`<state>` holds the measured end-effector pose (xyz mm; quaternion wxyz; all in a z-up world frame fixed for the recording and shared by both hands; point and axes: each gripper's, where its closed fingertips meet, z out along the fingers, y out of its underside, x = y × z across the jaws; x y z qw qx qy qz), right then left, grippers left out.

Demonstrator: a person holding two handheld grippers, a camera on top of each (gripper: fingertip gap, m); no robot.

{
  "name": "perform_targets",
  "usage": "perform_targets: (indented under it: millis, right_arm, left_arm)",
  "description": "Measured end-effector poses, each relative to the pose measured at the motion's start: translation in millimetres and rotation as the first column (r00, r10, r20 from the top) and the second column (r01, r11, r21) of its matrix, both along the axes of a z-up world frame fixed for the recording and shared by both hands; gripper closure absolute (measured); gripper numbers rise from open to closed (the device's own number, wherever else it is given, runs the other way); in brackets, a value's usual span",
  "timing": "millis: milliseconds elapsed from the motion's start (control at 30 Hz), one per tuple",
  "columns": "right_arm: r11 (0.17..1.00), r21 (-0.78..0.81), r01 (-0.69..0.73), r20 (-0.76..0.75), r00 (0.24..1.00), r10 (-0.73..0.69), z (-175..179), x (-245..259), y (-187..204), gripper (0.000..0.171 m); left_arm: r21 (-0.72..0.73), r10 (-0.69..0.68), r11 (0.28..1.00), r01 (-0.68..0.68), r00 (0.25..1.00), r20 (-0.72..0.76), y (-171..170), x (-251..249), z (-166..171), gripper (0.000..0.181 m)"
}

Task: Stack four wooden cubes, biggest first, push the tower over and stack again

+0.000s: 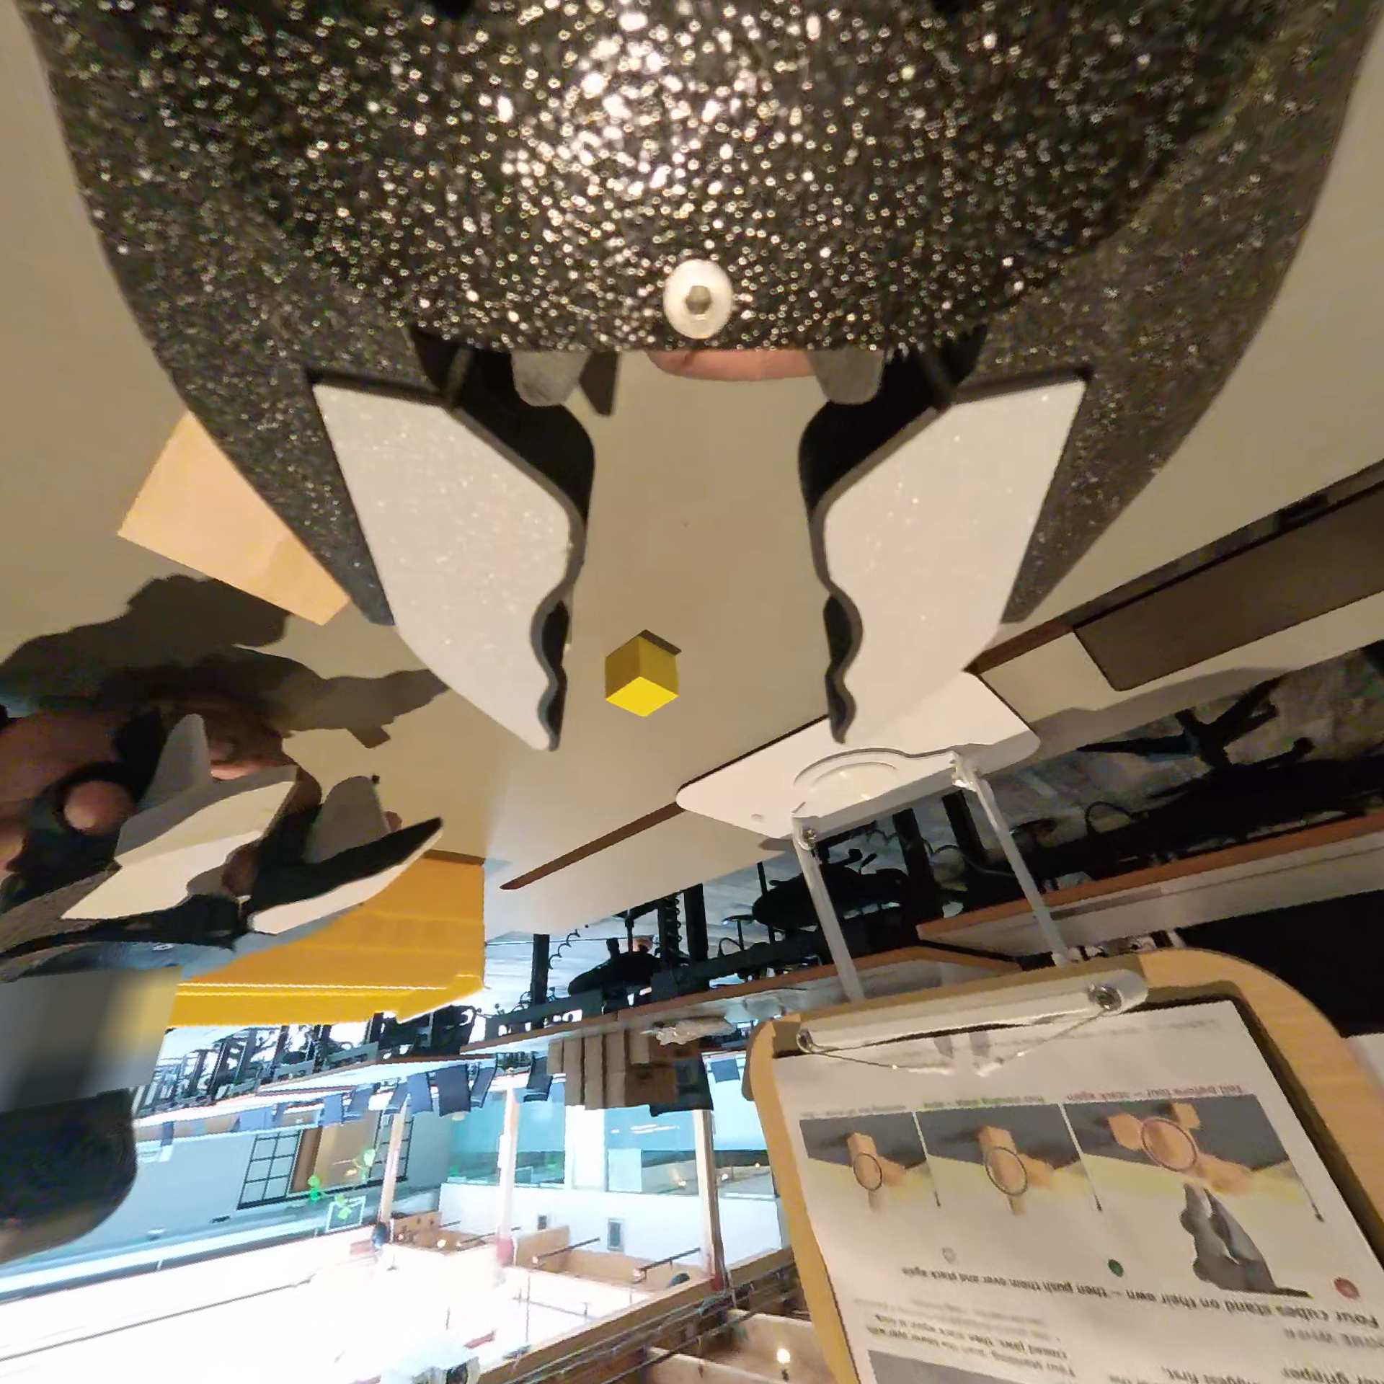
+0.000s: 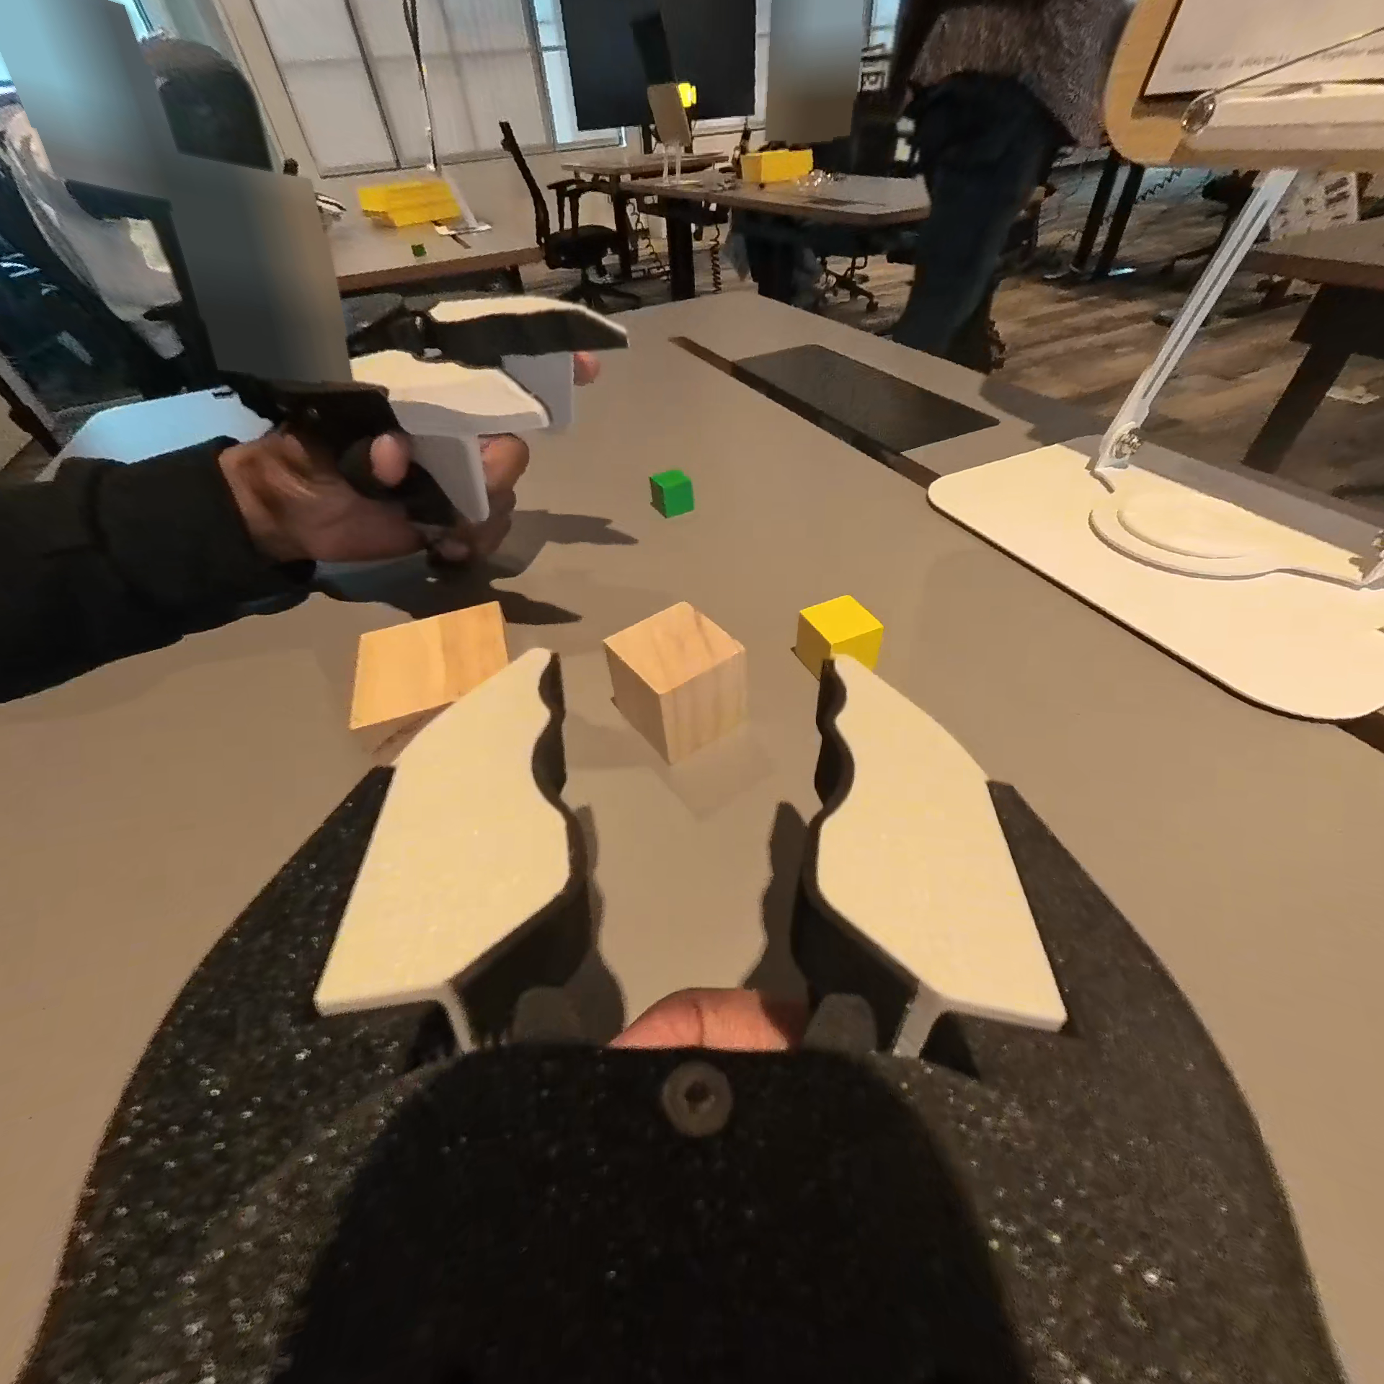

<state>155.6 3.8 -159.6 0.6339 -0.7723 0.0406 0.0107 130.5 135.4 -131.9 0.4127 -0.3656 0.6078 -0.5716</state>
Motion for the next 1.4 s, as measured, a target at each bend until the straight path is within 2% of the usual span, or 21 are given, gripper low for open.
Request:
perform_targets:
  millis: [167,333,533,733,1000,1133,1400]
  right_arm:
    - [1.000,0.011,-0.012,-0.006,1.000,0.012,1.5,-1.3,-1.2,0.107]
    - [1.000,0.010,-0.009,-0.047,0.999,0.009,0.7,2.5,-1.1,0.110]
    - [0.998,0.002,0.058,-0.032,0.998,-0.058,-0.1,10.3,-1.9,0.110]
    - [0.996,-0.037,0.084,0.038,0.996,-0.083,-4.3,8.4,0.8,0.111]
    - [0.993,-0.079,0.089,0.176,0.982,-0.074,-9.2,-2.0,4.7,0.113]
    - [0.993,-0.043,0.113,0.221,0.970,-0.101,-4.5,-2.6,2.1,0.117]
    - [0.989,0.045,0.144,0.156,0.976,-0.149,7.0,5.9,-6.3,0.117]
  left_arm:
    - [0.043,-0.030,0.999,0.034,0.995,-0.092,-7.8,7.1,-13.6,0.112]
    - [0.133,0.035,0.991,-0.021,0.994,-0.100,-9.4,11.4,-20.8,0.113]
    - [0.222,0.191,0.958,-0.183,0.982,-0.012,-0.1,12.9,-17.7,0.112]
    - [0.304,0.219,0.926,-0.226,0.974,0.055,-5.3,10.6,-17.7,0.108]
    - [0.305,0.244,0.916,-0.260,0.966,0.090,-3.5,9.2,-14.7,0.109]
    - [0.287,0.256,0.918,-0.276,0.961,0.104,-0.7,8.3,-11.9,0.109]
    - [0.297,0.258,0.912,-0.284,0.958,0.125,-1.8,7.0,-10.6,0.110]
